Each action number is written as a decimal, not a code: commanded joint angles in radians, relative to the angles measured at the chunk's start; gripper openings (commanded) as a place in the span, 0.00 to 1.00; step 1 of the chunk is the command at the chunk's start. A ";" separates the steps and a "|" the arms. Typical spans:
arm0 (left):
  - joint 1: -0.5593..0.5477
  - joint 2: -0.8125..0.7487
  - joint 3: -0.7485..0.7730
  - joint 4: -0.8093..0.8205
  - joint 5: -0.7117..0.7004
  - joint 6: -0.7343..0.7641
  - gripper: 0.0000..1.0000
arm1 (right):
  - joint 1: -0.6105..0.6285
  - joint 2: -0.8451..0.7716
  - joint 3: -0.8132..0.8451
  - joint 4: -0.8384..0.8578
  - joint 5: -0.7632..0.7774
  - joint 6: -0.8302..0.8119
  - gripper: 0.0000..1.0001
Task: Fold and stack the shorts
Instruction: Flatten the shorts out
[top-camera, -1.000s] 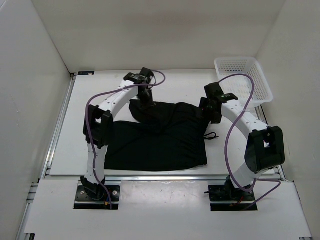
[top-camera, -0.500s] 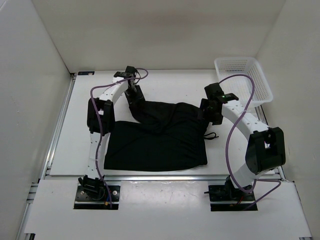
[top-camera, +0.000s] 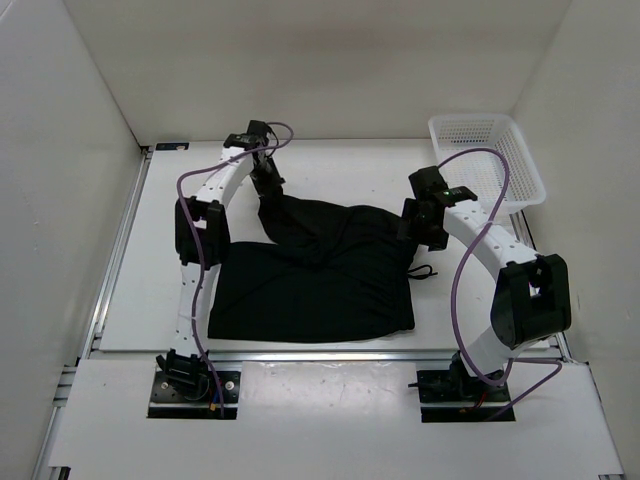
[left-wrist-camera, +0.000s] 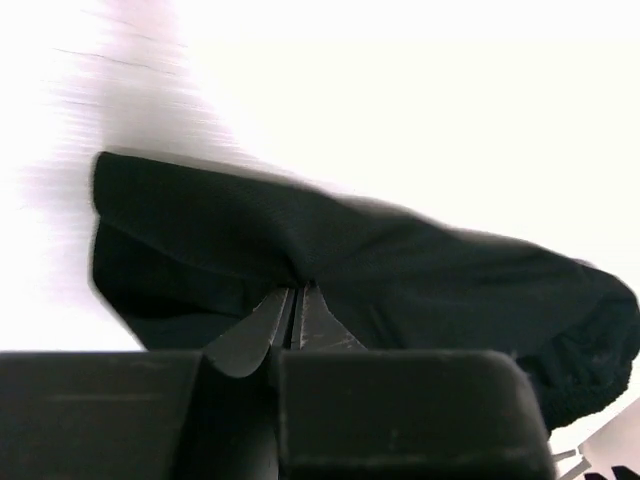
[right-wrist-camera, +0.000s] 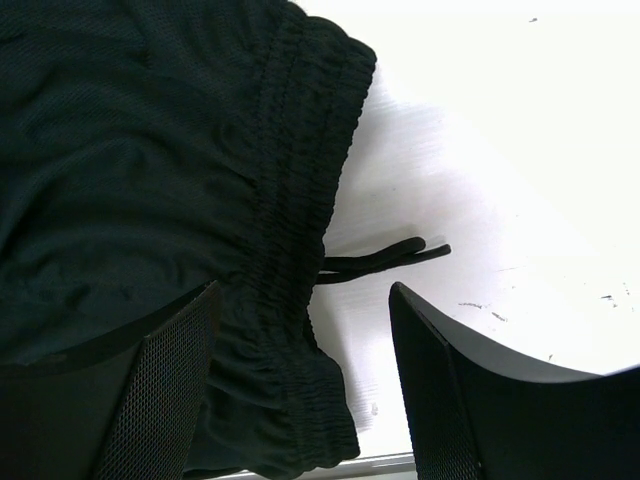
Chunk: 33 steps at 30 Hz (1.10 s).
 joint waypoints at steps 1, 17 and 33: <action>0.039 -0.137 0.059 -0.012 -0.049 0.022 0.10 | 0.004 -0.036 0.035 -0.006 0.030 -0.013 0.72; 0.138 0.051 0.322 0.117 0.152 0.014 1.00 | 0.004 -0.083 -0.029 0.014 -0.002 0.017 0.72; 0.114 -0.148 -0.175 0.085 0.071 0.133 0.61 | 0.004 -0.094 -0.039 0.025 -0.002 0.026 0.74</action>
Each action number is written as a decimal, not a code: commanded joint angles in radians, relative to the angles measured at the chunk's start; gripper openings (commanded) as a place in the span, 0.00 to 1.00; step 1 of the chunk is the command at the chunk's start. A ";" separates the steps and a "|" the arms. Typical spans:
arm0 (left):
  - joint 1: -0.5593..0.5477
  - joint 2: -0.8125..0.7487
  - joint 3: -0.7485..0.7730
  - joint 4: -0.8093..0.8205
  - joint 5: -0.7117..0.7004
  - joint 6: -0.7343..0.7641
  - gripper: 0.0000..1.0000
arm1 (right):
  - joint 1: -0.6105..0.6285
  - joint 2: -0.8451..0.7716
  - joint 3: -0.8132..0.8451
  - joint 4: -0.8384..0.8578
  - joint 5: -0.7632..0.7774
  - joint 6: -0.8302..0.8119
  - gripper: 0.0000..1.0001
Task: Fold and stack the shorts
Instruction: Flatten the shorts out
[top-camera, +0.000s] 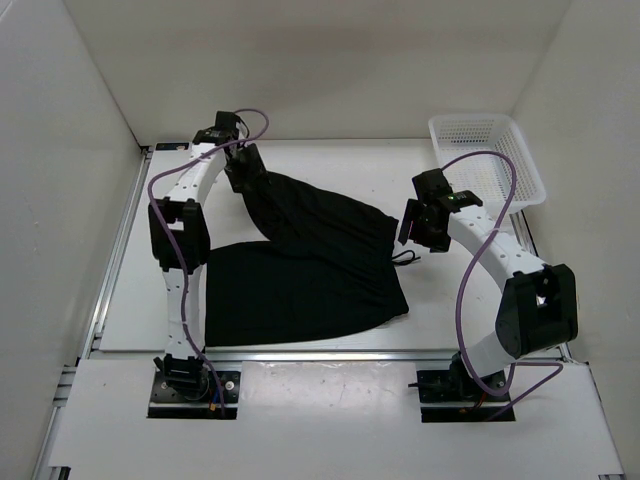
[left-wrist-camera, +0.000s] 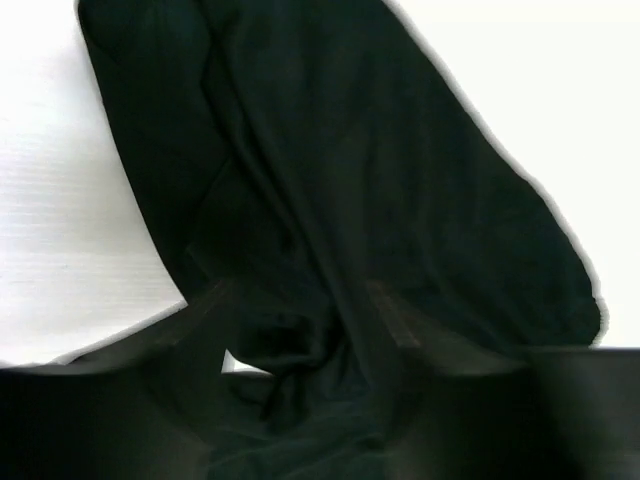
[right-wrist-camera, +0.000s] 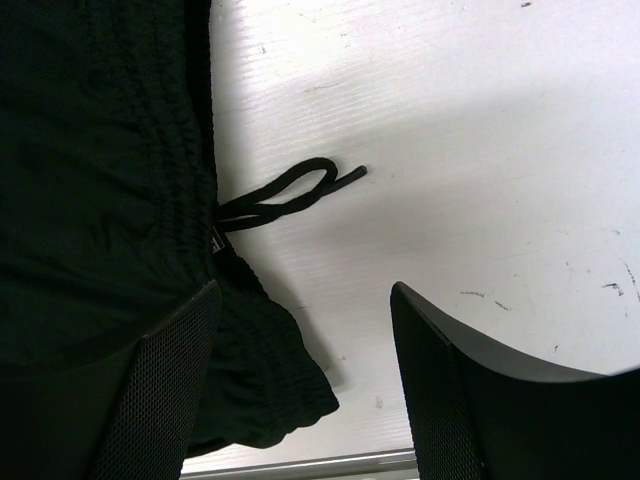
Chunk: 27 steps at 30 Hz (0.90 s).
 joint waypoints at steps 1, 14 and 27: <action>-0.006 0.044 -0.028 -0.023 0.015 0.016 0.69 | 0.004 -0.034 -0.001 0.017 -0.001 0.002 0.74; -0.006 0.058 -0.051 -0.055 -0.037 0.036 0.12 | 0.004 -0.073 -0.012 0.006 0.009 0.011 0.74; 0.015 -0.177 -0.140 -0.082 -0.156 0.036 0.10 | 0.004 -0.102 -0.030 -0.003 0.010 0.011 0.74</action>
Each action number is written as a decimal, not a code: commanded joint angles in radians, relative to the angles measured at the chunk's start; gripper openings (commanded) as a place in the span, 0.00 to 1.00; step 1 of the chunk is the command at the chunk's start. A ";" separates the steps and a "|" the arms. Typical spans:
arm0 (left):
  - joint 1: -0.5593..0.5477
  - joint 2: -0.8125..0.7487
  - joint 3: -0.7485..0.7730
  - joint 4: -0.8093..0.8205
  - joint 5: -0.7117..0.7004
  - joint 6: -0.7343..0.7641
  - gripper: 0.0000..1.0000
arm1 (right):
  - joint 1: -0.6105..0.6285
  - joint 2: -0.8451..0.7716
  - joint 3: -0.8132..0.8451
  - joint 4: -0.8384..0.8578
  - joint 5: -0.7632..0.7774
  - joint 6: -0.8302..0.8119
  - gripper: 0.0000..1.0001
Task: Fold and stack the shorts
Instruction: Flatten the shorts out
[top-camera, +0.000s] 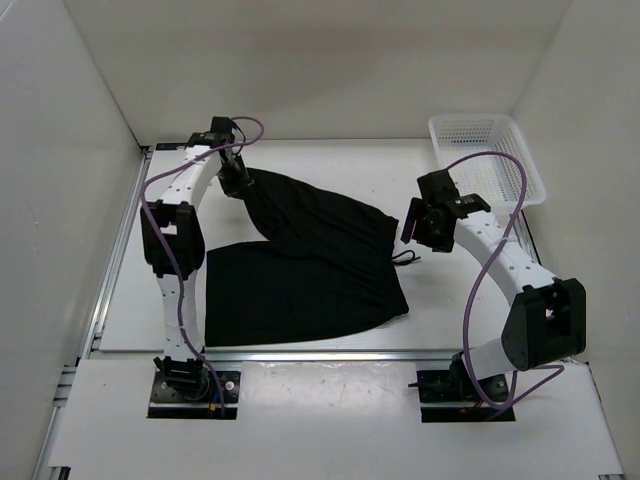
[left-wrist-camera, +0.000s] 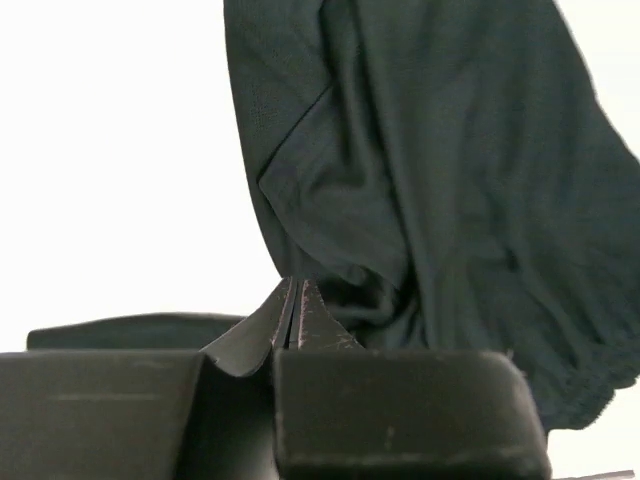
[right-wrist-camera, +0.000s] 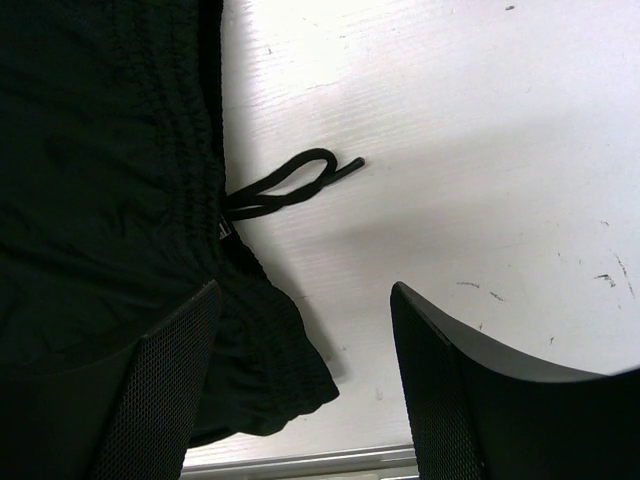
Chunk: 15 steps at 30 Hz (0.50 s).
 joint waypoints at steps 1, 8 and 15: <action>0.012 -0.115 -0.013 0.000 -0.040 0.006 0.10 | 0.004 -0.027 -0.011 0.001 0.007 0.006 0.74; 0.023 -0.173 -0.131 0.052 0.012 0.006 0.49 | 0.004 -0.036 -0.011 0.010 0.007 0.006 0.74; 0.000 -0.001 -0.060 0.040 0.033 0.015 0.69 | 0.004 -0.045 -0.029 0.010 -0.002 0.006 0.74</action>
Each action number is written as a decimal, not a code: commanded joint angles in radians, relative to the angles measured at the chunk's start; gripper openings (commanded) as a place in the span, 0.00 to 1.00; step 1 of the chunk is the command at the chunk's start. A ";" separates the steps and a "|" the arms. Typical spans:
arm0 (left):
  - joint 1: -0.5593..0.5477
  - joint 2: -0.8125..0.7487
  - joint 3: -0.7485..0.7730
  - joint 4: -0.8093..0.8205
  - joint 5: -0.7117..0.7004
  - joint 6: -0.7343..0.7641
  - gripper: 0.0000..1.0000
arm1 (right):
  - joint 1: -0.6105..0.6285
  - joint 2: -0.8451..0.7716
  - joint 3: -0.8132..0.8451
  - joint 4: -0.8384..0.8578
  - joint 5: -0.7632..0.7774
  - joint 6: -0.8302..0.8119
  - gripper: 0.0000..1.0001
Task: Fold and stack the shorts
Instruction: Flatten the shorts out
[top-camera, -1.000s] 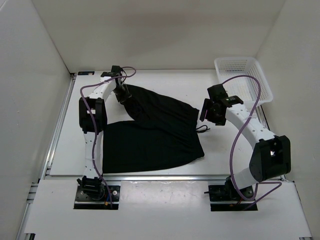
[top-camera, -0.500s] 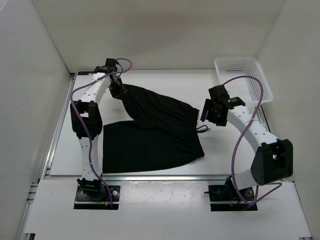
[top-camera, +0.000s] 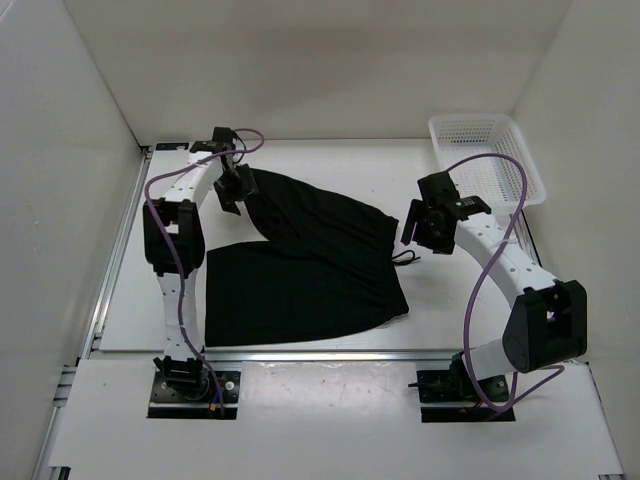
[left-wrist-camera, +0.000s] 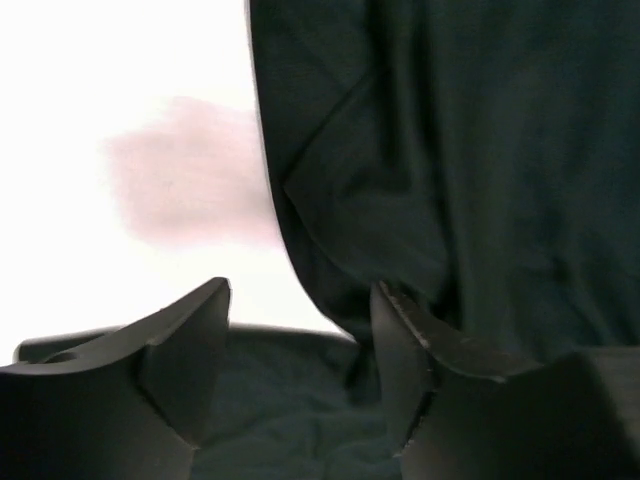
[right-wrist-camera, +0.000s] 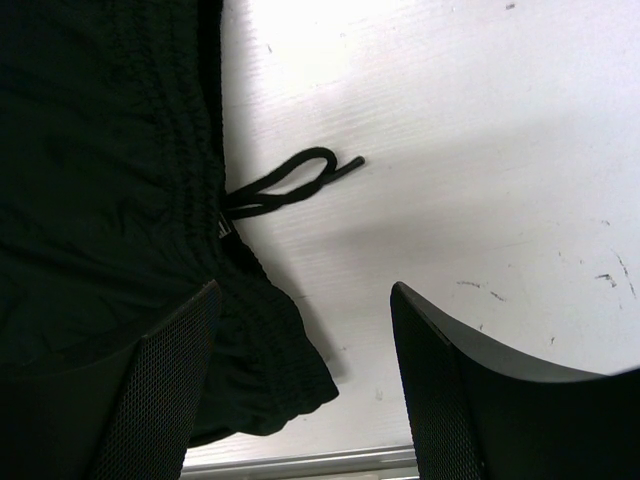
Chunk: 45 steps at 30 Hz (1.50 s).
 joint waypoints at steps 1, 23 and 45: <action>-0.009 0.048 0.020 0.012 0.032 0.012 0.68 | 0.004 -0.048 -0.021 0.006 0.011 0.006 0.75; -0.040 0.132 0.112 -0.004 0.012 -0.026 0.64 | 0.004 -0.039 -0.030 -0.003 0.011 0.006 0.75; -0.040 0.153 0.095 -0.005 -0.025 -0.026 0.48 | 0.004 -0.039 -0.021 -0.003 0.002 0.006 0.75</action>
